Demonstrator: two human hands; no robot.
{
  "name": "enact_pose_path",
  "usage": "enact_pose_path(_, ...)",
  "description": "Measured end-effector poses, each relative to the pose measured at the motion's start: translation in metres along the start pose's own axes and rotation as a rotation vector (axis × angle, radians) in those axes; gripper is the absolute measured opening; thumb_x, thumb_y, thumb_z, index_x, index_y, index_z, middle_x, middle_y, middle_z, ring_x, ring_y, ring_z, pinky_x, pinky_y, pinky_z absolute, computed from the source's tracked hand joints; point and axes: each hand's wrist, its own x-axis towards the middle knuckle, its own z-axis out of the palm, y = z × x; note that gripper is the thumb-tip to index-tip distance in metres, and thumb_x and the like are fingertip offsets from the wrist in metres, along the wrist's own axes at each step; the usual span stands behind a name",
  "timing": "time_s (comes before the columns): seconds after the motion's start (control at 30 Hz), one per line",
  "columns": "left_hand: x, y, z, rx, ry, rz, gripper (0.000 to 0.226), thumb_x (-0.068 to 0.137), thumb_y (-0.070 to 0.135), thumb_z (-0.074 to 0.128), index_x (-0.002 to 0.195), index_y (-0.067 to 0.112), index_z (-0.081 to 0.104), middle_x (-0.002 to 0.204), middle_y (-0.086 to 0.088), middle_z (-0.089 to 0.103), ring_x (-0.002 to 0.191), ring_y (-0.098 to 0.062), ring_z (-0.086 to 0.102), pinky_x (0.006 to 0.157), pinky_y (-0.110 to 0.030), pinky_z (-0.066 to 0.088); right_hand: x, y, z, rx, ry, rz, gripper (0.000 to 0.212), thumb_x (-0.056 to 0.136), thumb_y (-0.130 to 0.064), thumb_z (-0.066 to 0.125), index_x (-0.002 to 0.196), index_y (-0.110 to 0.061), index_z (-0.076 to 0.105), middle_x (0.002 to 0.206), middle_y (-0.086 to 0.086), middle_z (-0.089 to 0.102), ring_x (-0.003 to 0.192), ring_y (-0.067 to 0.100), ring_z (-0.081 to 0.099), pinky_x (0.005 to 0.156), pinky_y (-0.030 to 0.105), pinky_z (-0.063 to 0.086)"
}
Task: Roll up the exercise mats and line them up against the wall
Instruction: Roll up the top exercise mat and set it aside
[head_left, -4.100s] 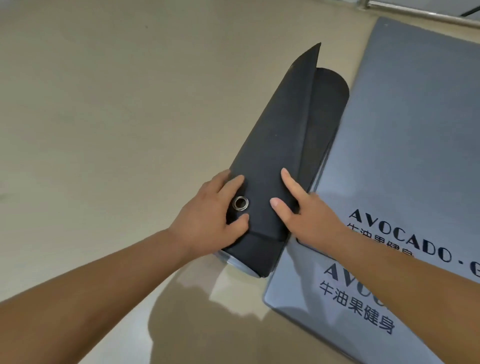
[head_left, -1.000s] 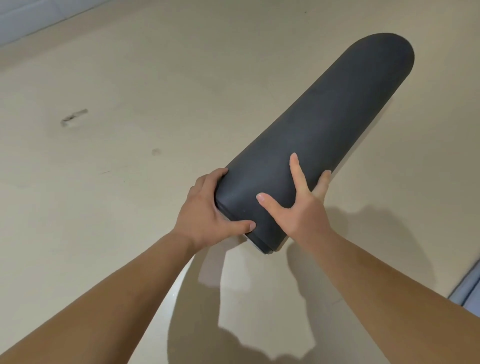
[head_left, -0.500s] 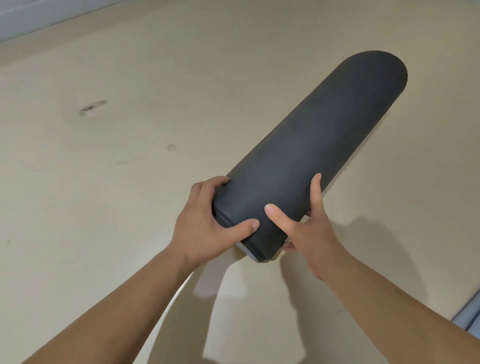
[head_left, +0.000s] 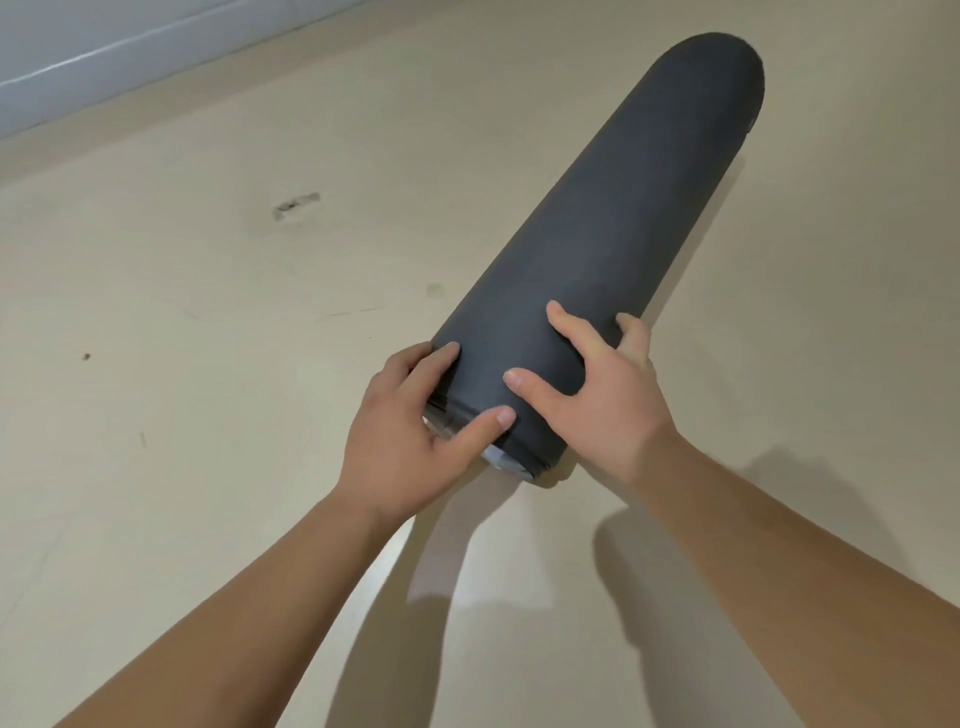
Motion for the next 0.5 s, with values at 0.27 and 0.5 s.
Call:
enact_pose_path(0.27, -0.015, -0.003, 0.029, 0.082, 0.075, 0.025, 0.088, 0.063, 0.076, 0.081, 0.138, 0.035, 0.061, 0.146, 0.008, 0.049, 0.135, -0.015, 0.044, 0.103, -0.042, 0.051, -0.017, 0.030, 0.011, 0.035, 0.071, 0.003, 0.083, 0.063, -0.085, 0.060, 0.138, -0.069, 0.027, 0.164, -0.004, 0.008, 0.152, 0.032, 0.026, 0.120, 0.051, 0.036)
enact_pose_path(0.5, -0.021, 0.008, 0.031, 0.119, 0.030, 0.046, 0.089, 0.068, 0.076, 0.072, 0.142, 0.029, 0.056, 0.151, 0.000, 0.043, 0.140, -0.022, 0.038, 0.111, -0.049, 0.045, -0.025, 0.020, 0.000, -0.180, -0.014, 0.059, 0.080, 0.084, -0.079, 0.058, 0.149, -0.063, 0.014, 0.169, 0.005, 0.000, 0.149, 0.034, 0.033, 0.115, 0.049, 0.041)
